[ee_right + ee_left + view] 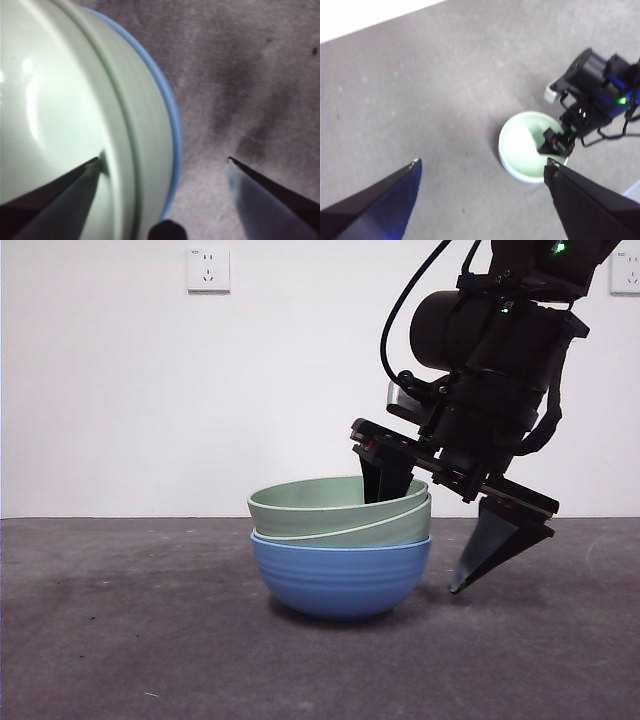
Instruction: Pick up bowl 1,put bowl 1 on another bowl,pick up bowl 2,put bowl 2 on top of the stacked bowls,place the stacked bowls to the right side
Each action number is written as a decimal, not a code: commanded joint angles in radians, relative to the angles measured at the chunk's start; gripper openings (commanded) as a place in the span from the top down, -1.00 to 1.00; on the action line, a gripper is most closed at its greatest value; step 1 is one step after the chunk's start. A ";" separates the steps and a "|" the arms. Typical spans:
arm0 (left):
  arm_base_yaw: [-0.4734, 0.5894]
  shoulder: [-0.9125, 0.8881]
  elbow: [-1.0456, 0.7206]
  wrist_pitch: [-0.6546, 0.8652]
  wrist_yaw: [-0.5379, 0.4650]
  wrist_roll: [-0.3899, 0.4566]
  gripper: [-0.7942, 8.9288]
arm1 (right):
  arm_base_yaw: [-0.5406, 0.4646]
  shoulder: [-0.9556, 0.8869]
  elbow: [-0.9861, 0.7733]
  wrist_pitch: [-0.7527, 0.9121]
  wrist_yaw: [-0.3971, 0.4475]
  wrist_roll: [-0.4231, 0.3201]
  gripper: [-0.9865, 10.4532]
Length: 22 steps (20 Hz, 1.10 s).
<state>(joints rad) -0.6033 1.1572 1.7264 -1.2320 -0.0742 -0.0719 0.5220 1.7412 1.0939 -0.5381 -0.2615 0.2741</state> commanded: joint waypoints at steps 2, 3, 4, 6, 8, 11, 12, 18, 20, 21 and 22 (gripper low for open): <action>-0.004 0.003 -0.003 -0.017 -0.004 -0.007 0.00 | 0.000 0.005 0.000 0.026 -0.003 0.006 0.47; -0.004 0.003 -0.003 -0.014 -0.004 -0.007 0.00 | 0.000 0.005 0.000 0.026 -0.002 0.005 0.51; -0.004 0.003 -0.003 -0.011 -0.004 -0.007 0.00 | -0.002 0.005 0.000 0.026 -0.003 0.006 0.52; -0.004 0.003 -0.003 -0.011 -0.004 -0.007 0.00 | -0.004 0.005 0.000 0.026 -0.003 0.005 0.69; -0.004 0.003 -0.003 -0.011 -0.004 -0.007 0.00 | -0.004 0.004 0.000 0.026 -0.002 0.005 0.85; -0.004 0.005 -0.003 -0.010 -0.004 -0.006 0.00 | -0.005 -0.005 0.000 0.026 -0.002 0.006 0.85; -0.004 0.005 -0.003 -0.010 -0.004 -0.006 0.00 | -0.005 -0.015 0.000 0.026 -0.002 0.006 0.85; -0.004 0.005 -0.003 -0.011 -0.003 -0.006 0.00 | -0.069 -0.152 0.005 0.030 0.002 0.005 0.85; -0.004 0.005 -0.003 -0.011 -0.003 -0.006 0.00 | -0.137 -0.181 0.005 0.033 0.006 -0.003 0.85; -0.004 0.005 -0.003 -0.011 -0.003 -0.006 0.00 | -0.177 -0.184 0.005 0.034 0.006 -0.003 0.85; -0.004 0.005 -0.003 -0.012 -0.003 -0.006 0.00 | -0.216 -0.184 0.005 0.034 0.006 -0.006 0.85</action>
<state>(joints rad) -0.6033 1.1629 1.7264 -1.2484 -0.0757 -0.0719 0.3054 1.5513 1.0996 -0.5102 -0.2546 0.2741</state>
